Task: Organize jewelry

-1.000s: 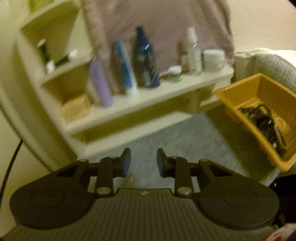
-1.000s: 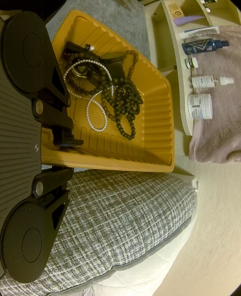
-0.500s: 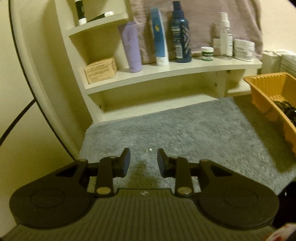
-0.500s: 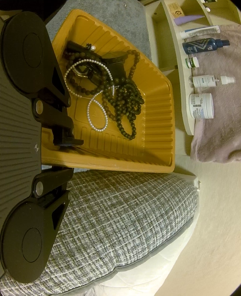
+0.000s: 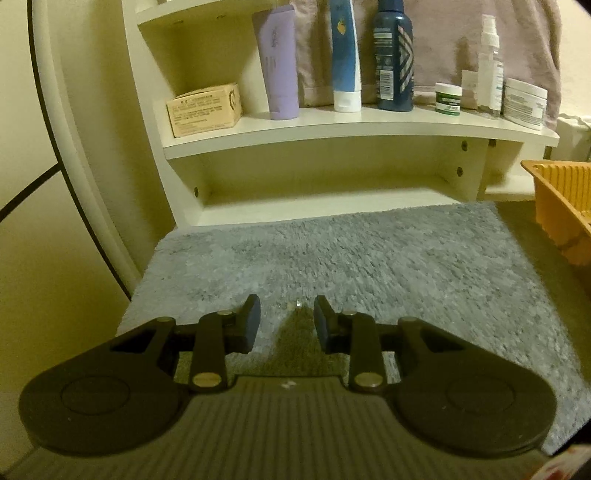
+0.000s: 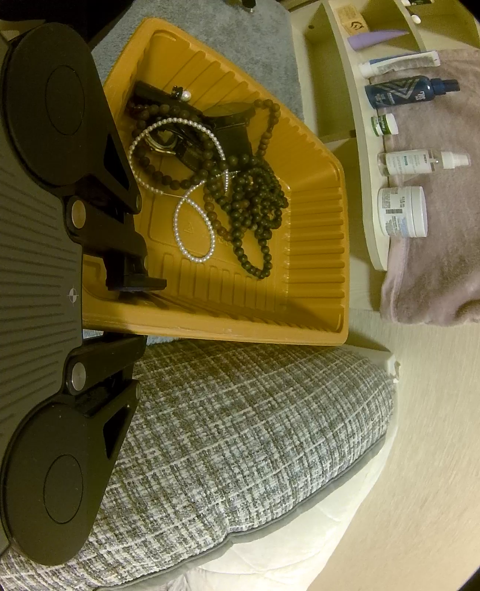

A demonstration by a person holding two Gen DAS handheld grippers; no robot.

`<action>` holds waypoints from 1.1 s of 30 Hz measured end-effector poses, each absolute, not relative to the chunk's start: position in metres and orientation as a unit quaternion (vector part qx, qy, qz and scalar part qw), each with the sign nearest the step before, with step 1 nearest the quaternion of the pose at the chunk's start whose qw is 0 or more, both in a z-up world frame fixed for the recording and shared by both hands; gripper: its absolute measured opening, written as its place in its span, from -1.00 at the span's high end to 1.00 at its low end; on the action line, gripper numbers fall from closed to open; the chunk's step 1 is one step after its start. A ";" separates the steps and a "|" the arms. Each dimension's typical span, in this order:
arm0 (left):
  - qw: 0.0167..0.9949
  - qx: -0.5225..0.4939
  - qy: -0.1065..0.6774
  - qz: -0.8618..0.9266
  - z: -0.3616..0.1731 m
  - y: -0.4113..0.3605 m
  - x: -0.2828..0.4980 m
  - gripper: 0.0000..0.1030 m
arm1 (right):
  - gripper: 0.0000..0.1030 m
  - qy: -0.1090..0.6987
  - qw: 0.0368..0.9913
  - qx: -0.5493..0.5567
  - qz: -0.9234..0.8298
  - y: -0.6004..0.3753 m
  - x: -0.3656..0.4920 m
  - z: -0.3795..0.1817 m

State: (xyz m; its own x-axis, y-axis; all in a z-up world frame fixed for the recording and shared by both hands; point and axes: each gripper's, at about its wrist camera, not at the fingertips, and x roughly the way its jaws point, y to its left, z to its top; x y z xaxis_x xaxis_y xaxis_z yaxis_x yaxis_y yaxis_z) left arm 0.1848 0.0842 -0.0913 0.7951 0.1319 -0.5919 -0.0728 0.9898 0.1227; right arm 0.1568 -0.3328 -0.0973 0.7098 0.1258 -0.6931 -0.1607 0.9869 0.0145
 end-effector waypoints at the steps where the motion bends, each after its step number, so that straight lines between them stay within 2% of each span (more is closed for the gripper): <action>1: 0.946 0.046 0.316 0.056 -0.093 0.084 0.187 0.46 | 0.90 0.373 0.924 -0.024 0.077 -0.333 0.157 -0.098; 16: 0.946 0.032 0.316 0.064 -0.103 0.083 0.199 0.48 | 0.90 0.375 0.923 -0.023 0.077 -0.333 0.158 -0.100; 22: 0.946 0.031 0.318 0.054 -0.103 0.082 0.200 0.71 | 0.90 0.375 0.923 -0.024 0.078 -0.333 0.158 -0.100; 33: 0.948 0.037 0.311 0.047 -0.096 0.078 0.195 0.73 | 0.90 0.374 0.924 -0.024 0.078 -0.333 0.158 -0.100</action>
